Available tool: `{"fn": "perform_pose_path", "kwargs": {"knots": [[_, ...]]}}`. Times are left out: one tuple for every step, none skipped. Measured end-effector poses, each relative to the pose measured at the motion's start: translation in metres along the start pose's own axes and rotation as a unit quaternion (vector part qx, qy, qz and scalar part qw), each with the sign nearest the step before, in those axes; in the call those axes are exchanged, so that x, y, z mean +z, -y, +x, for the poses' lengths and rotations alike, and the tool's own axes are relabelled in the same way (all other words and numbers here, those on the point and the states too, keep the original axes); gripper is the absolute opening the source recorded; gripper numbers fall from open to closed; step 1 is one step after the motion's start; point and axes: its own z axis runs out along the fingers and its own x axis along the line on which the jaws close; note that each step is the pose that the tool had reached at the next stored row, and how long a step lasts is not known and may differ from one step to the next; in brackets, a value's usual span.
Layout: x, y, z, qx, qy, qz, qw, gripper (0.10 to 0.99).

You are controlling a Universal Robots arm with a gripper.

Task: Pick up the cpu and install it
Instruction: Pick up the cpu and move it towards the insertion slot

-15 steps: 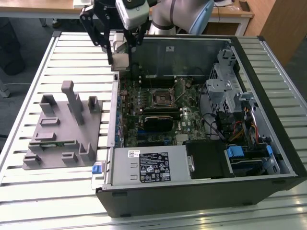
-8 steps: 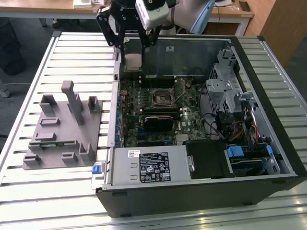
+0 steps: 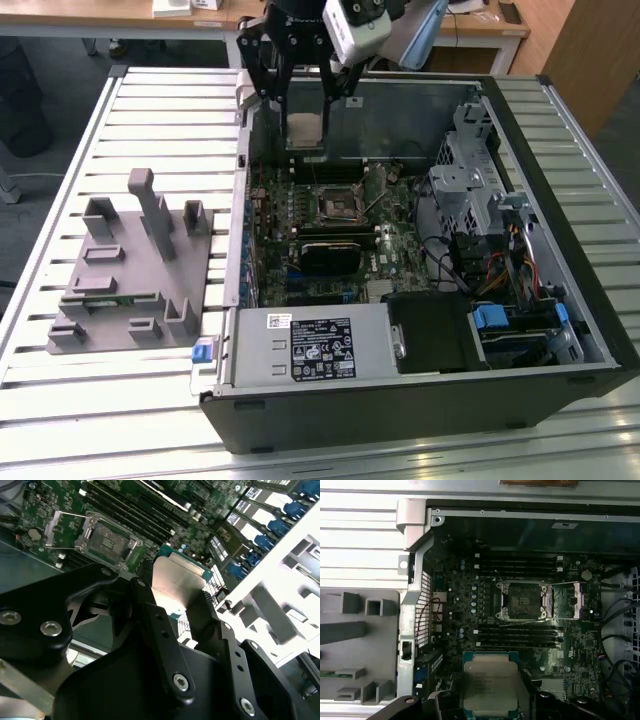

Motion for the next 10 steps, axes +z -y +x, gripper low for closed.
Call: {"fn": "perform_pose_path", "kwargs": {"knots": [[0.0009,-0.0005,-0.0030,0.001,0.0001,0.0000,1.0000,0.522],[0.0018,-0.0009,-0.0059,0.001,0.0001,0.0000,1.0000,0.522],[0.0028,-0.0013,-0.0087,0.002,0.0002,0.0000,1.0000,0.522],[0.0038,-0.0016,-0.0114,0.003,0.0002,0.0000,1.0000,0.522],[0.0048,-0.0020,-0.0143,0.004,0.0002,0.0001,1.0000,0.522],[0.0058,-0.0024,-0.0167,0.004,0.0003,0.0000,1.0000,0.522],[0.0067,-0.0029,-0.0193,0.005,0.0004,0.0000,1.0000,0.522],[0.0077,-0.0035,-0.0220,0.006,0.0005,0.0000,1.0000,0.522],[0.0086,-0.0041,-0.0245,0.006,0.0005,0.0000,1.0000,0.522],[0.0095,-0.0049,-0.0272,0.007,0.0005,0.0000,1.0000,0.522]]}}
